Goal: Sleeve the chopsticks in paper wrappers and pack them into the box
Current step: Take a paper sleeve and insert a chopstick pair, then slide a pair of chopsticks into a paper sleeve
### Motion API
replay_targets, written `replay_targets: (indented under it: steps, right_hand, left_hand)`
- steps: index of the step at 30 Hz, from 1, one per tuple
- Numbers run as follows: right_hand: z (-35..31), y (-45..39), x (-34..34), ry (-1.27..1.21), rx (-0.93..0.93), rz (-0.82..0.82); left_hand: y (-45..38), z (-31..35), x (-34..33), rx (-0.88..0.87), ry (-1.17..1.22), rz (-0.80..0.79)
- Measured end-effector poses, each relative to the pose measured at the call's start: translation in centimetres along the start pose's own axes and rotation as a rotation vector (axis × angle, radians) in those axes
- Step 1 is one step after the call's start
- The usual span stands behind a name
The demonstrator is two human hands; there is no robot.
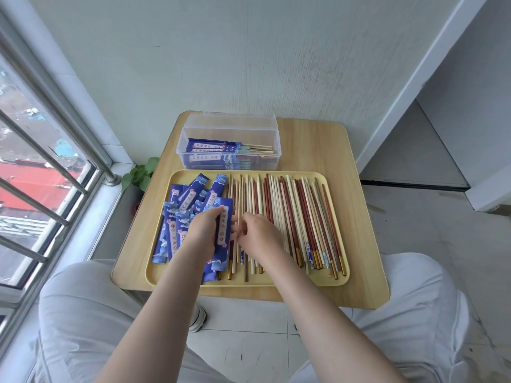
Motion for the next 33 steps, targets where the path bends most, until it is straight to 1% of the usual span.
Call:
replay_targets:
  steps: [5,10,14,17,21,27,30,33]
  right_hand:
    - [-0.6,0.0,-0.1,0.008,-0.049,0.015]
    - [-1.1,0.4,-0.3,0.083,-0.102,0.072]
    - [-1.3,0.6,-0.6,0.001,-0.124,0.086]
    - [-0.9,0.6,-0.6,-0.004,-0.141,0.091]
    - [-1.8,0.9,-0.2,0.068,-0.137,0.032]
    - [-3.2,0.6,0.0,0.166,-0.171,-0.102]
    - [-3.4,0.4,0.0,0.179,-0.171,-0.13]
    - [-3.4,0.4,0.0,0.104,-0.189,-0.146]
  left_hand:
    - [-0.3,-0.1,0.0,0.024,-0.101,0.101]
    - [0.0,0.0,0.0,0.024,-0.056,0.097]
    - [0.2,0.1,-0.4,-0.016,-0.082,0.085]
    - [0.1,0.2,-0.6,-0.028,-0.122,0.082]
    - [0.0,0.0,-0.7,-0.034,-0.139,0.09]
    - [-0.4,-0.4,-0.3,-0.008,-0.128,0.128]
    - [-0.6,-0.5,0.0,0.016,-0.117,0.159]
    - [-0.8,-0.7,0.2,0.025,-0.095,0.157]
Point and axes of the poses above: each hand's wrist, its own y-axis away from the middle knuckle, its own x-axis out of the back of the hand, z = x × y, the point moved 1 cm from there along -y, towards the middle knuckle, and after that the axes turned 15 degrees about -z, right-handed, at the moved point
